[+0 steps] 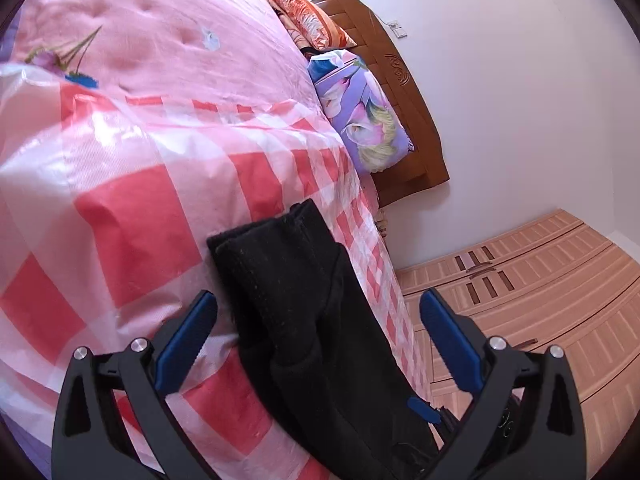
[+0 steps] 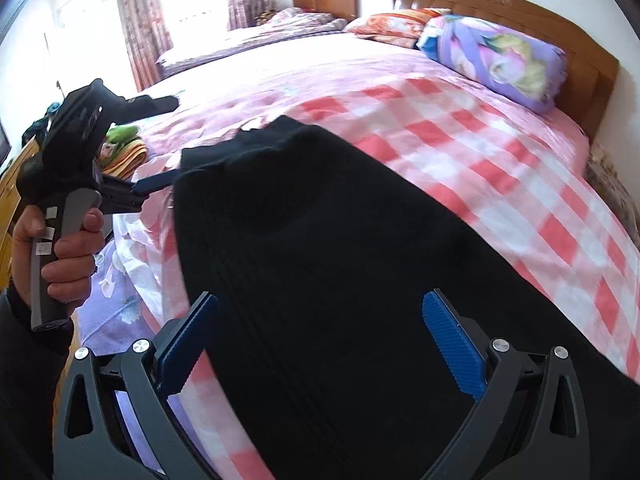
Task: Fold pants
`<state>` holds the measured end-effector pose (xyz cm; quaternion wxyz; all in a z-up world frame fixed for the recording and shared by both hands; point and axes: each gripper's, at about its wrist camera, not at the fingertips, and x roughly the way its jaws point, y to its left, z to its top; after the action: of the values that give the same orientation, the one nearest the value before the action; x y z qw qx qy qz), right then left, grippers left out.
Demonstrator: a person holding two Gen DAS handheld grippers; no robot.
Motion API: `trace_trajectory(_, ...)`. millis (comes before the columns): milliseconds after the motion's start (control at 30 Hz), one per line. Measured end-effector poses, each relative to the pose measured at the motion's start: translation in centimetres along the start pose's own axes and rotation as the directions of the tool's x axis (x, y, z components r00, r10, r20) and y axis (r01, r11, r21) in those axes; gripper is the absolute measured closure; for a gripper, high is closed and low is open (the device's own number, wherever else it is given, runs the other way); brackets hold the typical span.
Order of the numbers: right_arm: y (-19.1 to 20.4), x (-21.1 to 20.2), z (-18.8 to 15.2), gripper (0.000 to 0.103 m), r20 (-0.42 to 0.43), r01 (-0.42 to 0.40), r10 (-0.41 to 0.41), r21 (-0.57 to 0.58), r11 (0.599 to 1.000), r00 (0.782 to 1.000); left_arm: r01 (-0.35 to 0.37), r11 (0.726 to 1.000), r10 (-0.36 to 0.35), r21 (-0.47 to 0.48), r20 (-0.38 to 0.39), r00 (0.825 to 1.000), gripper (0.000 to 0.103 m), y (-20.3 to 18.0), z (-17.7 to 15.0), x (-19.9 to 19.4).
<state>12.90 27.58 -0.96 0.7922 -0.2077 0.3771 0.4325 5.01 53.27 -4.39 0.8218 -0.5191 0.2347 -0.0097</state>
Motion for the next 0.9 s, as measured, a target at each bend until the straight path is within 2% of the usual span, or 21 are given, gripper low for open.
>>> trace_trajectory(100,4.8,2.6,2.2,0.005,0.022,0.083,-0.081,-0.119,0.989,0.996,-0.055,0.998,0.055,0.024,0.023,0.998,0.002,-1.4,0.5,-1.2)
trace_trajectory(167,6.8,4.2,3.3,0.012,0.015,0.132,-0.131,-0.182,0.974,0.991,-0.117,0.993,0.115,0.025,0.067,0.991,0.002,-1.9,0.6,-2.4)
trace_trajectory(233,8.2,6.7,3.7,0.028,-0.047,0.173,-0.191,-0.253,0.952,0.981,-0.137,0.990,0.135,0.018,0.091,0.987,0.002,-1.8,0.3,-3.4)
trace_trajectory(333,7.8,8.4,3.0,0.035,-0.067,0.159,-0.183,-0.270,0.950,0.981,-0.144,0.989,0.142,0.027,0.069,0.987,0.002,-1.4,-0.4,-4.0)
trace_trajectory(367,7.7,8.5,2.7,0.041,-0.057,0.143,-0.163,-0.265,0.954,0.985,-0.151,0.988,0.149,0.038,0.059,0.987,0.002,-1.2,-0.7,-4.2)
trace_trajectory(400,7.2,8.2,2.6,0.055,-0.039,0.109,-0.122,-0.236,0.965,0.992,-0.155,0.986,0.153,0.055,0.042,0.987,0.002,-1.1,-1.0,-4.3)
trace_trajectory(433,6.7,8.1,2.6,0.061,-0.032,0.092,-0.101,-0.205,0.974,0.994,-0.160,0.985,0.159,0.068,0.025,0.987,0.002,-1.1,-1.3,-4.1)
trace_trajectory(533,3.7,7.1,3.0,0.068,-0.004,-0.052,0.052,-0.041,0.998,0.999,-0.137,0.988,0.139,0.078,-0.018,0.990,0.002,-0.7,-2.0,-3.6)
trace_trajectory(600,2.1,6.7,3.1,0.069,0.013,-0.133,0.133,0.039,0.990,0.991,-0.105,0.992,0.108,0.065,-0.047,0.993,0.002,-0.5,-2.1,-3.0)
trace_trajectory(767,0.7,6.5,3.2,0.069,0.031,-0.211,0.208,0.118,0.970,0.978,-0.058,0.997,0.063,0.042,-0.155,0.986,0.002,-1.2,-1.4,1.4)
trace_trajectory(900,0.4,5.9,3.1,0.069,0.059,-0.265,0.259,0.148,0.953,0.964,-0.057,0.996,0.068,0.066,-0.174,0.982,0.002,-2.5,-0.7,4.5)
